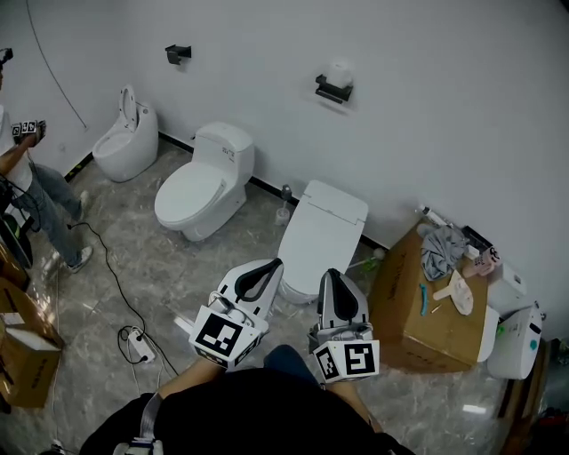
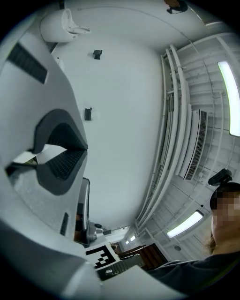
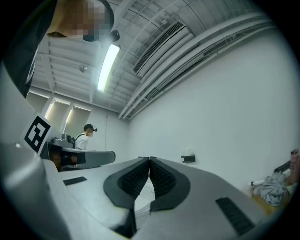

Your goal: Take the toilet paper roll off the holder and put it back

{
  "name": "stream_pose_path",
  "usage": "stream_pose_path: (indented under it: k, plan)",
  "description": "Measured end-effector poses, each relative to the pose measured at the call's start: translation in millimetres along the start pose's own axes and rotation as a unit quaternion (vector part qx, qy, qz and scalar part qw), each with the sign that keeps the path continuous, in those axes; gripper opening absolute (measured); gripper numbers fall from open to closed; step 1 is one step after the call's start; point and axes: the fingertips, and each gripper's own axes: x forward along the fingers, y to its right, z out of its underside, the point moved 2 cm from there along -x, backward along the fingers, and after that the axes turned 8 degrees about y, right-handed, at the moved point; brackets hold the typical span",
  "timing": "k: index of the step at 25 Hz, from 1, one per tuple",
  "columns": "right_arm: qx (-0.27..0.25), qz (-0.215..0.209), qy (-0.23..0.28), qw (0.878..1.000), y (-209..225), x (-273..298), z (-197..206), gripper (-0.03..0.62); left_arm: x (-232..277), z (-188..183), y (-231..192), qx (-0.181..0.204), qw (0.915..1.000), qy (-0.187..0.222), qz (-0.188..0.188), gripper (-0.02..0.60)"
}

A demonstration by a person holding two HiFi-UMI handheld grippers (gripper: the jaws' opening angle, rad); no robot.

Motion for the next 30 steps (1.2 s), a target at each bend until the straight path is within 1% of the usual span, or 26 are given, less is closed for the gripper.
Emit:
stream_pose_path:
  k: [6, 11, 15, 18, 25, 27, 29, 30]
  plan:
    - [0.005, -0.003, 0.001, 1.0, 3.4, 27.5, 13.7, 0.023, 11.4, 12.3, -22.4, -0.004, 0.9999, -0.009, 0.002, 0.006]
    - [0.011, -0.013, 0.003, 1.0, 18.1, 58.4, 30.6, 0.023, 33.6, 26.3, -44.8, -0.006, 0.9999, -0.007, -0.01, 0.006]
    - [0.012, -0.024, 0.003, 1.0, 37.7, 93.7, 43.3, 0.023, 64.6, 31.6, -66.7, -0.007, 0.9998, 0.004, -0.016, 0.006]
    - [0.012, -0.03, 0.006, 0.999, 53.3, 122.2, 47.5, 0.023, 88.9, 32.5, -80.4, -0.003, 0.9999, 0.006, -0.015, 0.006]
    - [0.016, -0.042, 0.003, 0.999, 88.8, 174.4, 56.5, 0.023, 139.1, 33.2, -109.1, 0.003, 0.9995, 0.014, -0.029, 0.006]
    - [0.018, -0.045, 0.0, 0.999, 97.4, 189.5, 61.8, 0.023, 151.3, 36.4, -118.9, -0.001, 0.9992, 0.012, -0.037, 0.006]
    - [0.019, -0.051, -0.002, 0.999, 104.7, 204.1, 66.7, 0.023, 160.9, 42.8, -128.9, -0.013, 0.9986, 0.001, -0.051, 0.006]
    - [0.019, -0.055, -0.003, 0.998, 108.2, 211.1, 68.8, 0.023, 165.5, 45.5, -133.6, -0.012, 0.9984, -0.005, -0.055, 0.006]
